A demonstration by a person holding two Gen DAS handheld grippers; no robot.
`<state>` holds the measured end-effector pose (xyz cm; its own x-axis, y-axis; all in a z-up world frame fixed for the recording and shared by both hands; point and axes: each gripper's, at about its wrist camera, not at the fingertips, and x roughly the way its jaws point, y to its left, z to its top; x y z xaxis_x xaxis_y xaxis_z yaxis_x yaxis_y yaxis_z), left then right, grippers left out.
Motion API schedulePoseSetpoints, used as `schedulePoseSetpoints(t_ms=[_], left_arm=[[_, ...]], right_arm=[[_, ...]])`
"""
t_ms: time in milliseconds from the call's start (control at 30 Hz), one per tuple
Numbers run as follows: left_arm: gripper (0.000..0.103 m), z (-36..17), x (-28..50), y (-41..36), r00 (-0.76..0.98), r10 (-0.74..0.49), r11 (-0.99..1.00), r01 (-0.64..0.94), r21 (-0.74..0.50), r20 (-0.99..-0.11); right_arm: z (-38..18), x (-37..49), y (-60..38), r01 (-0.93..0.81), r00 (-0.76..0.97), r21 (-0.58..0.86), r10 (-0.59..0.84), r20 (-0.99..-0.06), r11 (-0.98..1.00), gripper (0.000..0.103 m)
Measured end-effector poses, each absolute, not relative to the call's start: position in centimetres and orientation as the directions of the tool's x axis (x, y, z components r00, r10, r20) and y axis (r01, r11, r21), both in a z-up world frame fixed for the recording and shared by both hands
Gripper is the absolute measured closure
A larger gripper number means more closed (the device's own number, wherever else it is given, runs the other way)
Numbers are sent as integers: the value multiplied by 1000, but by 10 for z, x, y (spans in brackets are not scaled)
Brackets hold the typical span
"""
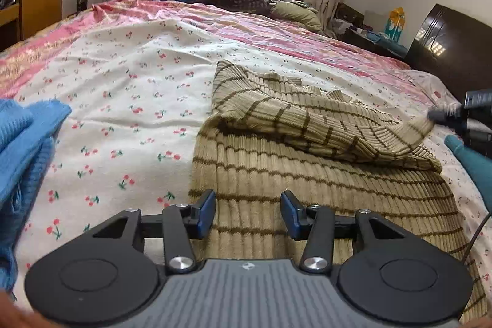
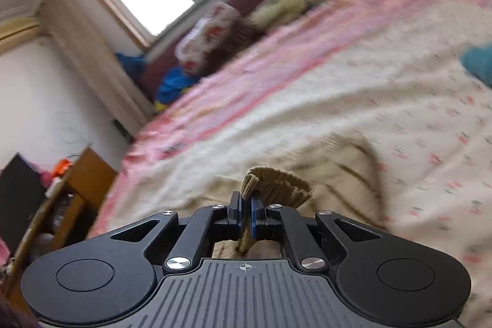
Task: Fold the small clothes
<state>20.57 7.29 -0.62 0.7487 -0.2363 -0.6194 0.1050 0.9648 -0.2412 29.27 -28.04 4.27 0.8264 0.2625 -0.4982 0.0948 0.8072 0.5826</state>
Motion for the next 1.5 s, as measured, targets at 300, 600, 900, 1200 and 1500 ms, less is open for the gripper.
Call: schedulePoseSetpoints(t_ms=[300, 600, 900, 1200, 1500], left_arm=[[51, 25, 243, 35, 780, -191, 981, 140, -132, -596], [45, 10, 301, 5, 740, -130, 989, 143, -35, -660], [45, 7, 289, 19, 711, -153, 987, 150, -64, -687], [44, 22, 294, 21, 760, -134, 991, 113, -74, -636], [44, -3, 312, 26, 726, -102, 995, 84, -59, -681]], right_arm=[[20, 295, -299, 109, 823, 520, 217, -525, 847, 97], [17, 301, -320, 140, 824, 496, 177, -538, 857, 97], [23, 297, -317, 107, 812, 507, 219, -541, 855, 79], [-1, 307, -306, 129, 748, 443, 206, -631, 887, 73], [-5, 310, -301, 139, 741, 343, 132, -658, 929, 95]])
